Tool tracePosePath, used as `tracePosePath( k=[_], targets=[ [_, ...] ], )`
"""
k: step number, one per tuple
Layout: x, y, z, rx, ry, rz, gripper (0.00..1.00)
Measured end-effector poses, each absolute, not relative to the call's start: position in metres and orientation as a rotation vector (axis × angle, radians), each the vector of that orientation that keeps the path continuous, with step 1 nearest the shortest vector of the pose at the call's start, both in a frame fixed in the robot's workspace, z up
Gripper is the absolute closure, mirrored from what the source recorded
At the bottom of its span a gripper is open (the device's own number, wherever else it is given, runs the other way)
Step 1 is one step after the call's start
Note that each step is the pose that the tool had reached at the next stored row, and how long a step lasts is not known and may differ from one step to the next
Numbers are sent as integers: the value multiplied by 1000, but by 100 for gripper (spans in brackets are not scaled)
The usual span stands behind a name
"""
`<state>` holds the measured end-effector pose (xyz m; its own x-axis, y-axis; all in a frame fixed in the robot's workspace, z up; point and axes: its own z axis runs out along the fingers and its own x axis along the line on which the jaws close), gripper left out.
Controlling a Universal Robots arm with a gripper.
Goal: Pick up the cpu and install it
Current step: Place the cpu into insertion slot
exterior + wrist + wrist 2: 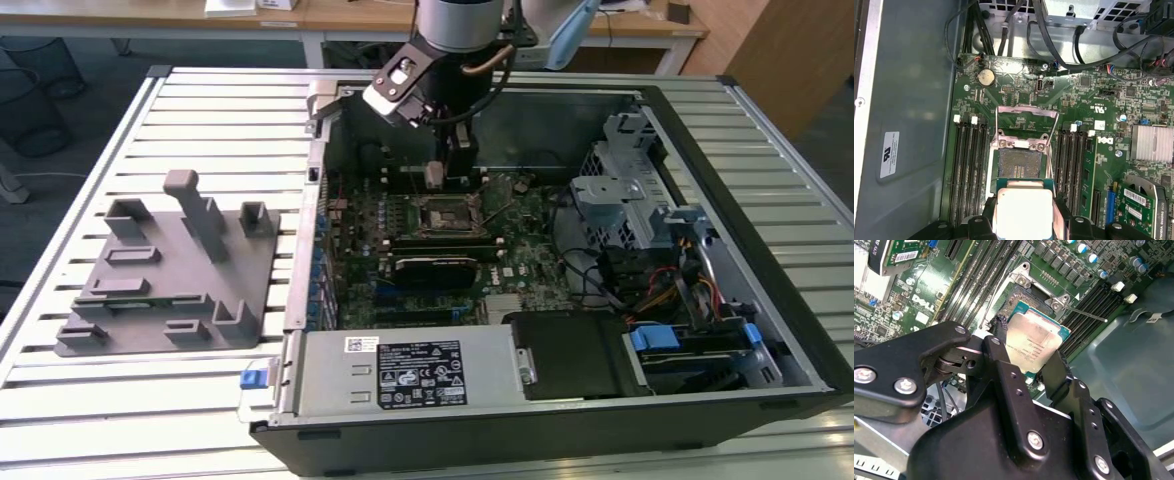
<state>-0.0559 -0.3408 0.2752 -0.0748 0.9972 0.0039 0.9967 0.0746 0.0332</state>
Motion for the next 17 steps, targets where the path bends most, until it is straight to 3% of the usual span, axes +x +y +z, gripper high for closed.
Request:
tracePosePath(
  k=[17],
  targets=[
    [-56, -341, 268, 2123, 2288, 42, 47]
  ],
)
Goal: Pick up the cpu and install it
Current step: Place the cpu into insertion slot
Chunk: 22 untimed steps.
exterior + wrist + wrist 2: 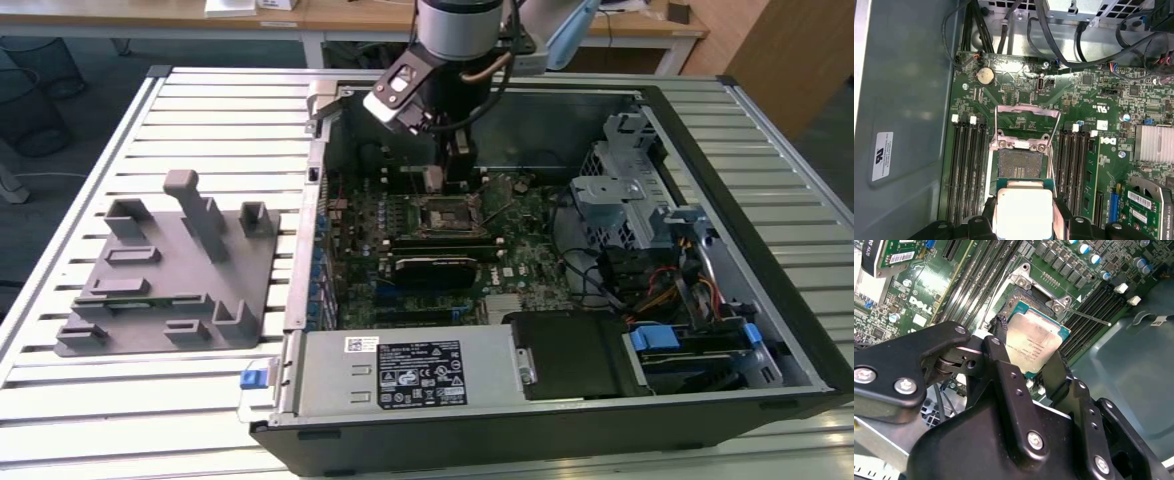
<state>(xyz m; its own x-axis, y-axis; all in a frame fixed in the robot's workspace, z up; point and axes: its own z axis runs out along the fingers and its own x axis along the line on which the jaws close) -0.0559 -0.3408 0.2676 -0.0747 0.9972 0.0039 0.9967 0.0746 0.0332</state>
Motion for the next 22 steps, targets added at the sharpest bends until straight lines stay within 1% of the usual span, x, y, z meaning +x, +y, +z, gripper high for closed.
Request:
tracePosePath(
  k=[22],
  targets=[
    [-55, -341, 262, 2124, 2288, 42, 47]
  ],
)
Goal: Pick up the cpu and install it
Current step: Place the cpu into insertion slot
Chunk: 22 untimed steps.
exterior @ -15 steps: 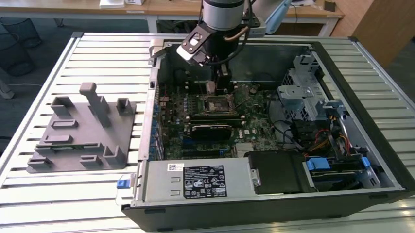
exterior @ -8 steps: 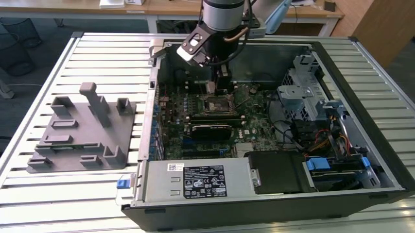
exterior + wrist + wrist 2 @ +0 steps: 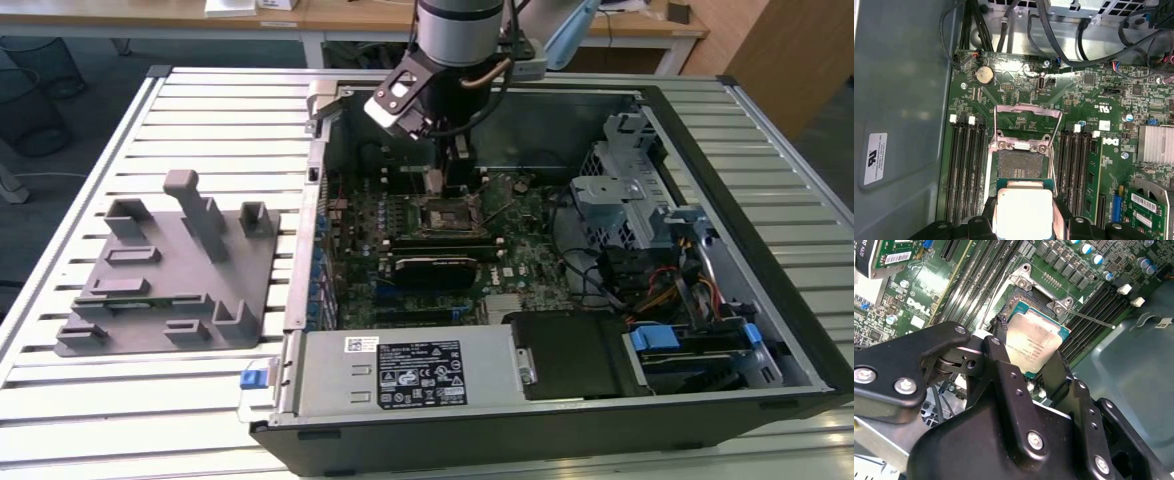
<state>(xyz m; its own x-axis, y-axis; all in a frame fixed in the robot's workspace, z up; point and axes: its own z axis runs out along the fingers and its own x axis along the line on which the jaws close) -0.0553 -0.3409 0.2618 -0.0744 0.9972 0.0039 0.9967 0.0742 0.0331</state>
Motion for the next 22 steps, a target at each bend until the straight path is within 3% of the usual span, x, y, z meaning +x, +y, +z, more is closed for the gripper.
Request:
tracePosePath(
  k=[22],
  targets=[
    [-55, -341, 254, 2124, 2288, 42, 47]
  ],
)
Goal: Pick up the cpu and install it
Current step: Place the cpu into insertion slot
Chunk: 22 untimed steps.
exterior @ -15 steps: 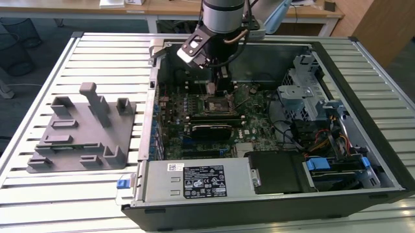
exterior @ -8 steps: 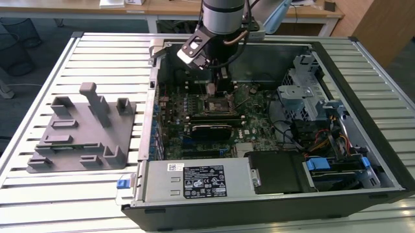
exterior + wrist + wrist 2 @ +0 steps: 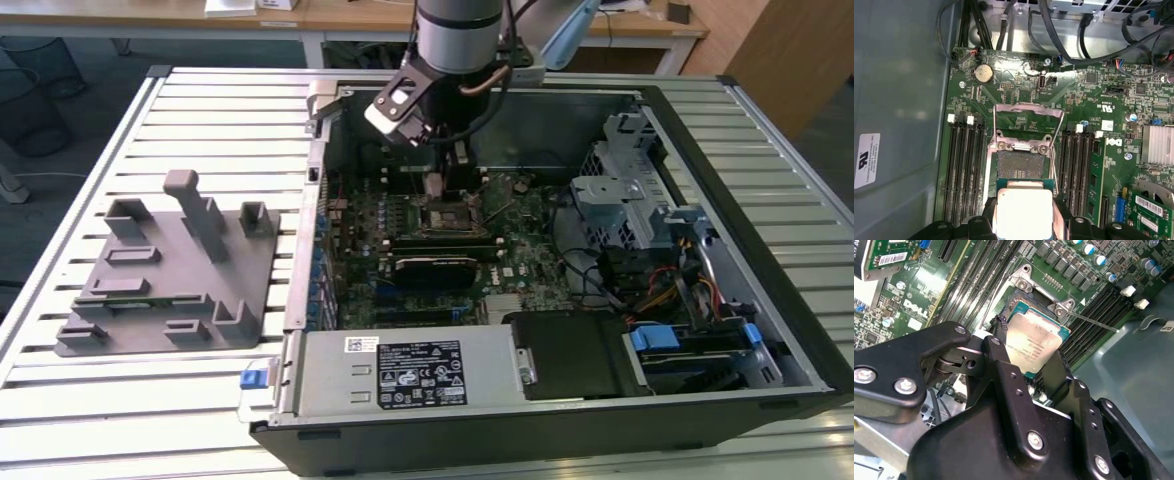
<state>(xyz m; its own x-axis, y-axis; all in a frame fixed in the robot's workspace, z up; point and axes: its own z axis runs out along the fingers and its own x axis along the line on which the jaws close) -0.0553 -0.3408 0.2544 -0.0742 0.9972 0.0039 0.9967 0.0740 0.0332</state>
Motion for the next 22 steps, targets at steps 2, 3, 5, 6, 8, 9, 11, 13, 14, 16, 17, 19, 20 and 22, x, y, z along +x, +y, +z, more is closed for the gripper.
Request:
tracePosePath(
  k=[2, 3, 5, 6, 8, 9, 11, 13, 14, 16, 17, 19, 20, 22],
  targets=[
    [-55, -341, 253, 2124, 2288, 42, 47],
    [-55, -341, 252, 2124, 2288, 42, 47],
    [-55, -341, 250, 2124, 2288, 42, 47],
    [-55, -341, 249, 2124, 2288, 42, 47],
    [-55, -341, 248, 2124, 2288, 42, 47],
    [-55, -341, 248, 2124, 2288, 42, 47],
    [-55, -341, 247, 2124, 2288, 42, 47],
    [-54, -341, 246, 2124, 2288, 41, 47],
    [-54, -341, 246, 2124, 2287, 41, 47],
    [-54, -341, 246, 2123, 2286, 39, 47],
    [-54, -341, 246, 2123, 2286, 39, 47],
    [-53, -341, 245, 2123, 2286, 39, 47],
    [-53, -341, 244, 2123, 2286, 39, 47],
    [-51, -341, 241, 2123, 2286, 39, 47]
  ],
)
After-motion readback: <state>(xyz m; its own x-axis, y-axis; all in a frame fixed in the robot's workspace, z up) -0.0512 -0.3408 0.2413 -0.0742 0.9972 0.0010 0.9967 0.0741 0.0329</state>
